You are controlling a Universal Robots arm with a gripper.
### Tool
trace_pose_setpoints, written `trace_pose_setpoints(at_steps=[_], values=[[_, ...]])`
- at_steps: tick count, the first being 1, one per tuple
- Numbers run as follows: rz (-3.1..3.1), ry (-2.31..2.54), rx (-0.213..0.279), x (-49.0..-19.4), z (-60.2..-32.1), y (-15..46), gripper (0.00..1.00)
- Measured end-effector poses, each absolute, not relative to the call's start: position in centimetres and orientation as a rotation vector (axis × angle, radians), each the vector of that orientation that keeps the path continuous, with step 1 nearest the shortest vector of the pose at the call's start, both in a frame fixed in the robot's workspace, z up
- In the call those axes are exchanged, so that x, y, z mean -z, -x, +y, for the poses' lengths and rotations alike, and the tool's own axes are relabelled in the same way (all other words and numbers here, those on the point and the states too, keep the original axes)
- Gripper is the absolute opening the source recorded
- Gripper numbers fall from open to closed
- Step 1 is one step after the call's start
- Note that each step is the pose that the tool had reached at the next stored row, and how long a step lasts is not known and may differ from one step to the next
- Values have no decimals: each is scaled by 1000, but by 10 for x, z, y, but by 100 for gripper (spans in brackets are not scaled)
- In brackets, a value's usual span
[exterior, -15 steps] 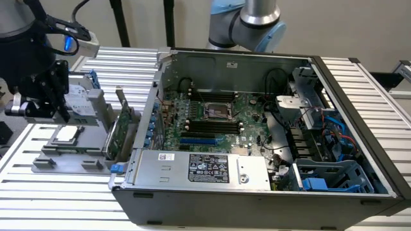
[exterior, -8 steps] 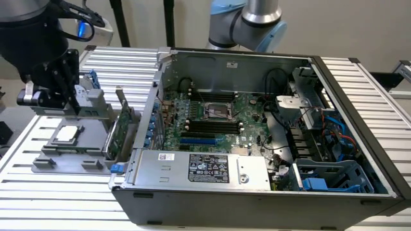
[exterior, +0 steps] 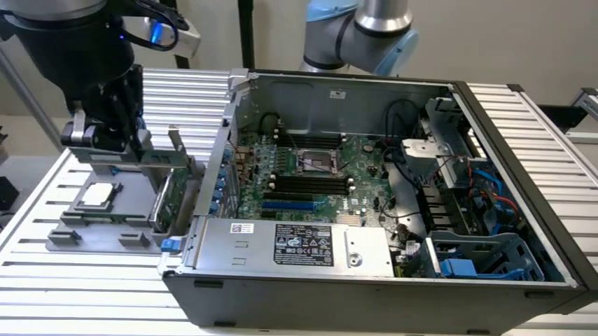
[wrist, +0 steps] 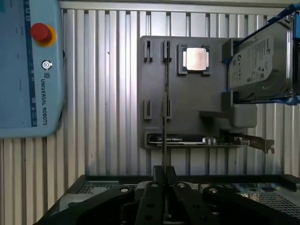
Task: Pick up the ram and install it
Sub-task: 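Pick up the ram and move it above insertion slot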
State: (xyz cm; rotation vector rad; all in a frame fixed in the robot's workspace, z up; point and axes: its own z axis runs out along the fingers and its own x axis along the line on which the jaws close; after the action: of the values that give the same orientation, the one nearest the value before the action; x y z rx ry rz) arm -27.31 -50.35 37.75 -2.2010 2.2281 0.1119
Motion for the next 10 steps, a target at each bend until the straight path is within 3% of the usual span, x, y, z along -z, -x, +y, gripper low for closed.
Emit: trace_pose_setpoints(at_steps=[10], values=[[2227, 2202, -112, -380, -503, 227, 0]])
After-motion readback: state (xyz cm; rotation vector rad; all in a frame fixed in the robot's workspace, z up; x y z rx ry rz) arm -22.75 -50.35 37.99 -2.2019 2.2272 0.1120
